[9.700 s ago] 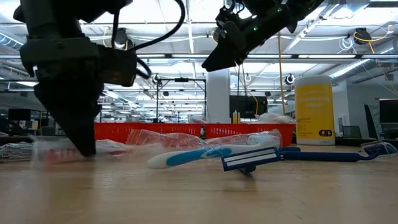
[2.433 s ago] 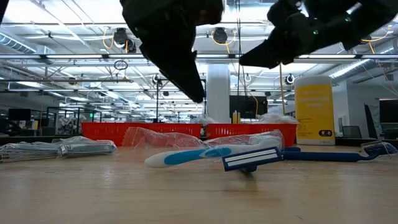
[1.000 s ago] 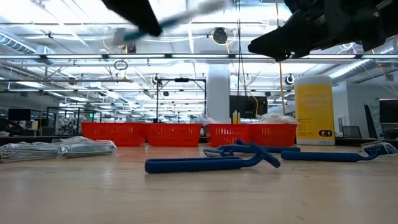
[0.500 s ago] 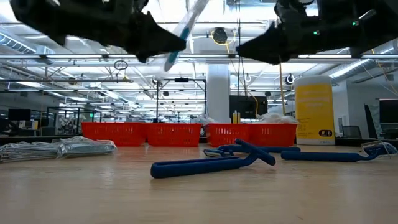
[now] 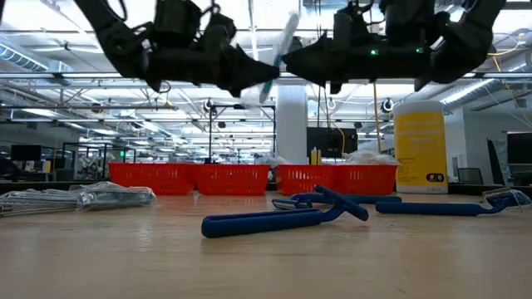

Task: Pick & Place Travel size toiletries
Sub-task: Put the blue toothbrush into the vertical left red bin

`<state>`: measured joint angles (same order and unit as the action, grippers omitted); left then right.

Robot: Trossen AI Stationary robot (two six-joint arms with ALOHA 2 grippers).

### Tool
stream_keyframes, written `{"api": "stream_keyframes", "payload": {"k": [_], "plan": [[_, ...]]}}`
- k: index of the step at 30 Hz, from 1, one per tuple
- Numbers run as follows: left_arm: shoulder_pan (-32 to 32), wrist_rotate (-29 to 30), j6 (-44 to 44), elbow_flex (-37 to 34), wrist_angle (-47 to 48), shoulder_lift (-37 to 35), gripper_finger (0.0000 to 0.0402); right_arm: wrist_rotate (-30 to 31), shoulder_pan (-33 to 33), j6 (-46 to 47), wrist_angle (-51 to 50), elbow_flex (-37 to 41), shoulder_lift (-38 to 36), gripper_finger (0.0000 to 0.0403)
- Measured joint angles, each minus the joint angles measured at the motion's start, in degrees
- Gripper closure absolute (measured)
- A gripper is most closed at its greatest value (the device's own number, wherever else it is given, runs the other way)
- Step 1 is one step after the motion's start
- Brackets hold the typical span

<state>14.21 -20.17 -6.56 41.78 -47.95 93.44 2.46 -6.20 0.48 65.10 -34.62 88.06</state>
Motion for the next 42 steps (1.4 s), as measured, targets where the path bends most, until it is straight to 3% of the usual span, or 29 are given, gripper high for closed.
{"api": "stream_keyframes", "payload": {"k": [3,9,14,20,26,33,39,42], "plan": [[0.6,-2.2,-0.6,2.9,0.8,3.2,0.0397,-2.7,-0.6,0.5,0.0,-0.8,-0.1,0.0235],[1.8,-4.2,-1.4,4.8,1.5,4.1,0.0393,-2.5,-1.0,-0.7,-0.9,-1.0,-0.3,0.0244],[3.3,-8.5,-1.1,5.9,1.4,4.0,0.0395,-2.2,-1.0,-2.9,-2.0,-1.0,-0.3,0.0290],[3.5,-9.9,-1.3,6.0,1.2,4.0,0.0388,-1.0,-1.6,-4.5,-1.8,-1.0,-0.3,0.0384],[3.5,-9.8,-1.6,6.0,1.2,3.9,0.0388,-0.9,-1.7,-4.7,-0.6,-1.0,-0.2,0.0382],[2.6,-0.7,2.5,6.1,2.5,3.1,0.0280,4.8,-3.0,-4.8,-0.5,-1.0,-0.3,0.0387],[1.3,9.0,-1.5,6.6,9.8,-2.0,0.0169,6.9,-6.2,-4.3,-1.2,-1.0,-0.3,0.0387],[1.0,12.5,-4.6,6.6,15.2,-6.2,0.0131,9.7,-9.2,-3.9,-6.6,-2.6,-0.3,0.0387]]}}
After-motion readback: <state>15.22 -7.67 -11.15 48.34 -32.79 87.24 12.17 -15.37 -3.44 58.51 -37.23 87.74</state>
